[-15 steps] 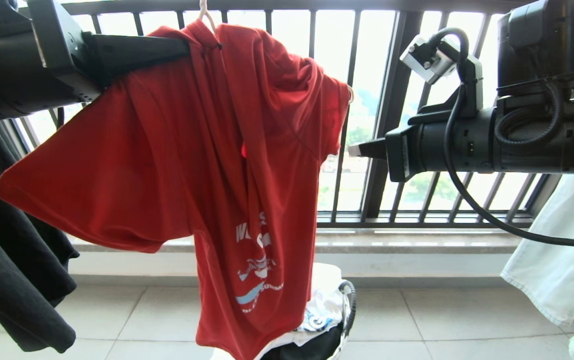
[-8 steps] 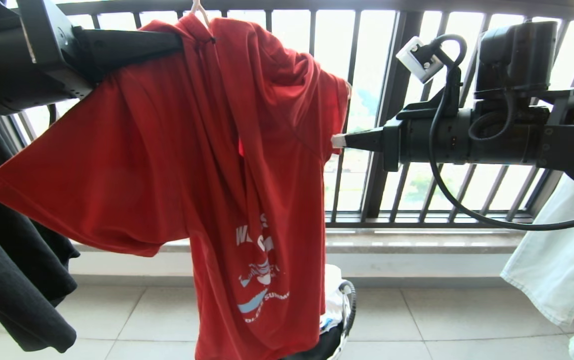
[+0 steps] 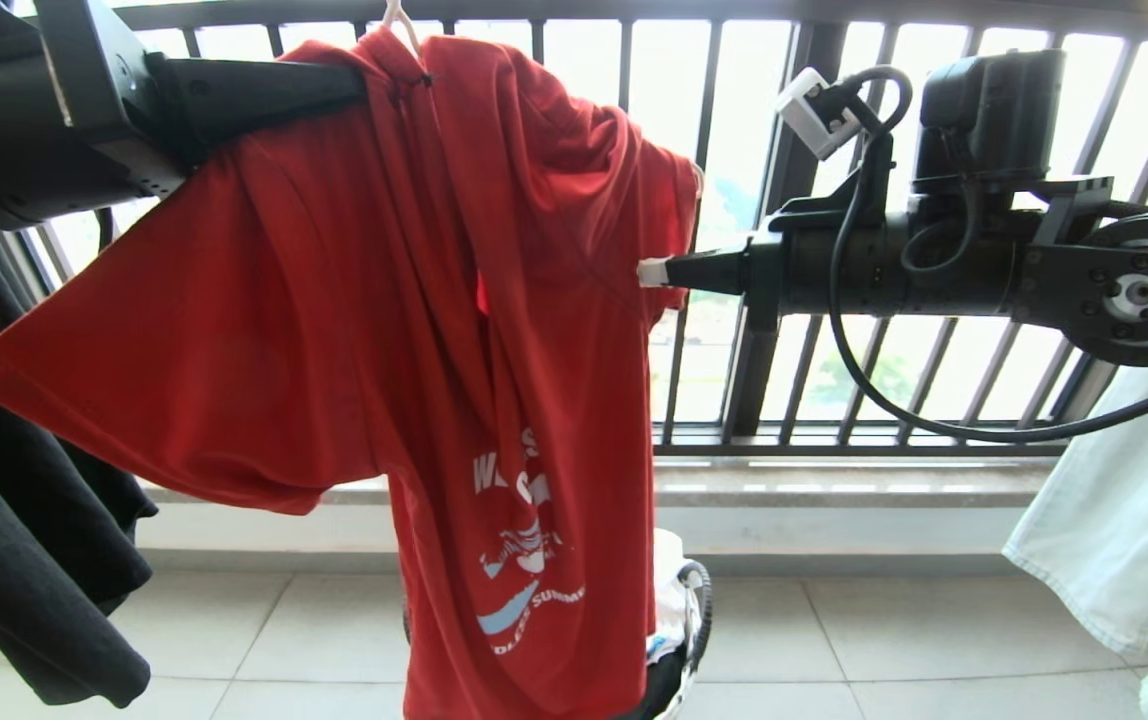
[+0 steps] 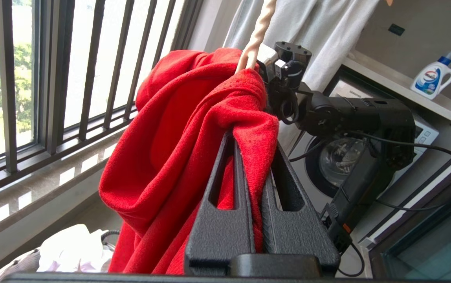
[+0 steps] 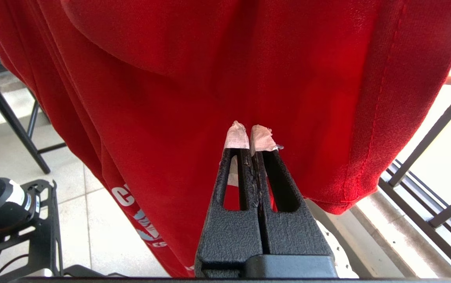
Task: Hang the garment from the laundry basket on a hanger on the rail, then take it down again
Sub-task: Hang the clothes rack on the clothesline
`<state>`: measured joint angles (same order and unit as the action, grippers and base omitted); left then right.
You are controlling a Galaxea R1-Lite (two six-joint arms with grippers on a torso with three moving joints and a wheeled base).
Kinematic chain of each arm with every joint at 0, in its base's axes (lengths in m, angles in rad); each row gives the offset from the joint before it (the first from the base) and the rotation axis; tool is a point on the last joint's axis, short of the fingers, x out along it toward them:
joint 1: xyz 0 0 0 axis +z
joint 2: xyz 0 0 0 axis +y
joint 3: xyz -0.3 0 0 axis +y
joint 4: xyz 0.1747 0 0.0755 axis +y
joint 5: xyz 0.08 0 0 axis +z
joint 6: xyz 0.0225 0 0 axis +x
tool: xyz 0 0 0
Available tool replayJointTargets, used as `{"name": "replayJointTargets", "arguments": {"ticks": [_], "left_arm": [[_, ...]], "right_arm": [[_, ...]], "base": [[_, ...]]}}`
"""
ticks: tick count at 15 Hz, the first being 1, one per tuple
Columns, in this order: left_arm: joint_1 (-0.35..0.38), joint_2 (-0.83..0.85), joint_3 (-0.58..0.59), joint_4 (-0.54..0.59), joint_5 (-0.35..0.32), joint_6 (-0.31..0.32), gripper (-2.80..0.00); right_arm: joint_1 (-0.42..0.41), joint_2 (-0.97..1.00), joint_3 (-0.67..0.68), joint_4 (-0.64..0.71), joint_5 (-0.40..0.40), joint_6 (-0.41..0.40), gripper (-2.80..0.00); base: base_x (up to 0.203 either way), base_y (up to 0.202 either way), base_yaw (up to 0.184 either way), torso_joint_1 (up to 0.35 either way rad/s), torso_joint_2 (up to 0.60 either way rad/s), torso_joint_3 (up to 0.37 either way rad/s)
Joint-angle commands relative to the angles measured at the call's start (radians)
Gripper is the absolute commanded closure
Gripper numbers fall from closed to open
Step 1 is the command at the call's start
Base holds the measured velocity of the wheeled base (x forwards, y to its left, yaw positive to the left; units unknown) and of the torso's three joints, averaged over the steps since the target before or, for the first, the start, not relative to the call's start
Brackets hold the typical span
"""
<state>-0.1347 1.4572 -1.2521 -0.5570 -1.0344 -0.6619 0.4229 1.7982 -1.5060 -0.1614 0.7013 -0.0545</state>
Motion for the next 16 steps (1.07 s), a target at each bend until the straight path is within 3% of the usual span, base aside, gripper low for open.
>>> {"name": "replayJointTargets", "arguments": {"ticks": [1,6,8,9,13,16], "left_arm": [[0.0,0.002,0.0,-0.003,-0.006,-0.004,0.0],[0.0,0.002,0.0,-0.003,-0.006,-0.004,0.0],[0.0,0.003,0.0,-0.003,-0.006,-0.004,0.0],[0.0,0.003,0.0,-0.004,-0.006,-0.004,0.0],[0.0,0.003,0.0,-0.004,-0.006,-0.004,0.0],[0.0,0.003,0.0,-0.004,-0.006,-0.004,0.0]], "right_arm": [[0.009,0.017,-0.014,0.006,-0.002,-0.001,0.0],[0.014,0.018,-0.044,0.041,-0.01,-0.002,0.0],[0.014,-0.004,0.007,0.039,-0.014,-0.012,0.0],[0.014,-0.027,0.063,0.036,-0.016,-0.047,0.0],[0.013,-0.106,0.241,0.036,-0.003,-0.329,0.0],[0.013,-0.13,0.282,0.038,-0.003,-0.409,0.0]], "base": [[0.0,0.0,0.0,0.0,0.0,0.0],[0.0,0.0,0.0,0.0,0.0,0.0],[0.0,0.0,0.0,0.0,0.0,0.0],[0.0,0.0,0.0,0.0,0.0,0.0],[0.0,0.0,0.0,0.0,0.0,0.0],[0.0,0.0,0.0,0.0,0.0,0.0]]}}
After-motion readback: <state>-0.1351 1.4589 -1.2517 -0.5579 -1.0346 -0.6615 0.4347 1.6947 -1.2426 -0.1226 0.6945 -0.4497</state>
